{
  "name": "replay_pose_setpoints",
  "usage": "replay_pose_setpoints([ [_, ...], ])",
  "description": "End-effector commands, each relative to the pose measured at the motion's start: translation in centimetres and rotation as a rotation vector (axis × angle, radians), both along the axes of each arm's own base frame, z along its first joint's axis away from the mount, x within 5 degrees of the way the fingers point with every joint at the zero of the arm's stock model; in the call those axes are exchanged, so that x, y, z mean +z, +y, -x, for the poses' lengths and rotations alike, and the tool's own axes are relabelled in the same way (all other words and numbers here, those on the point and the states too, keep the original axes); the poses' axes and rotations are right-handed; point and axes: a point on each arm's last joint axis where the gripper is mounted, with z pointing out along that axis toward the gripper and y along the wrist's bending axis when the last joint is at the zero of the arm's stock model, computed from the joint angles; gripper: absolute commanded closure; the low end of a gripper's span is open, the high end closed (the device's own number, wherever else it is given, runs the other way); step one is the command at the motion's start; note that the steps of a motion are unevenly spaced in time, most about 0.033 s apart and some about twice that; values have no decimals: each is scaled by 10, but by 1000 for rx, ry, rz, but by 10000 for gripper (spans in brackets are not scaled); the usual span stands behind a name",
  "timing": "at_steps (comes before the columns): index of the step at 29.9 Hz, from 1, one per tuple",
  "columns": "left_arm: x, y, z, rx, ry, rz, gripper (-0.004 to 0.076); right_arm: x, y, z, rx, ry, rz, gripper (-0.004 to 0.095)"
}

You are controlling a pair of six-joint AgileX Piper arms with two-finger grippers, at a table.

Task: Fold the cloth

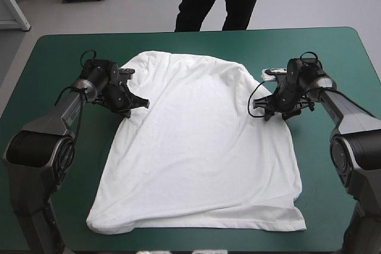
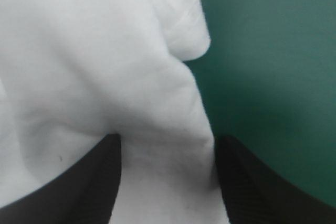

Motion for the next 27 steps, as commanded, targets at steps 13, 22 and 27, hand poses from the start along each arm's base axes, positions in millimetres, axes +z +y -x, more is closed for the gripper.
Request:
replay_pose_setpoints([
  [13, 68, -3, 2, -20, -151, 56, 733, 62, 2, 7, -7, -120, -77, 925],
  [22, 166, 2, 28, -41, -387, 86, 733, 170, 0, 19, 20, -372, -107, 925],
  [27, 221, 6, 50, -45, -558, 112, 733, 229, -2, 34, 33, -528, -127, 925],
])
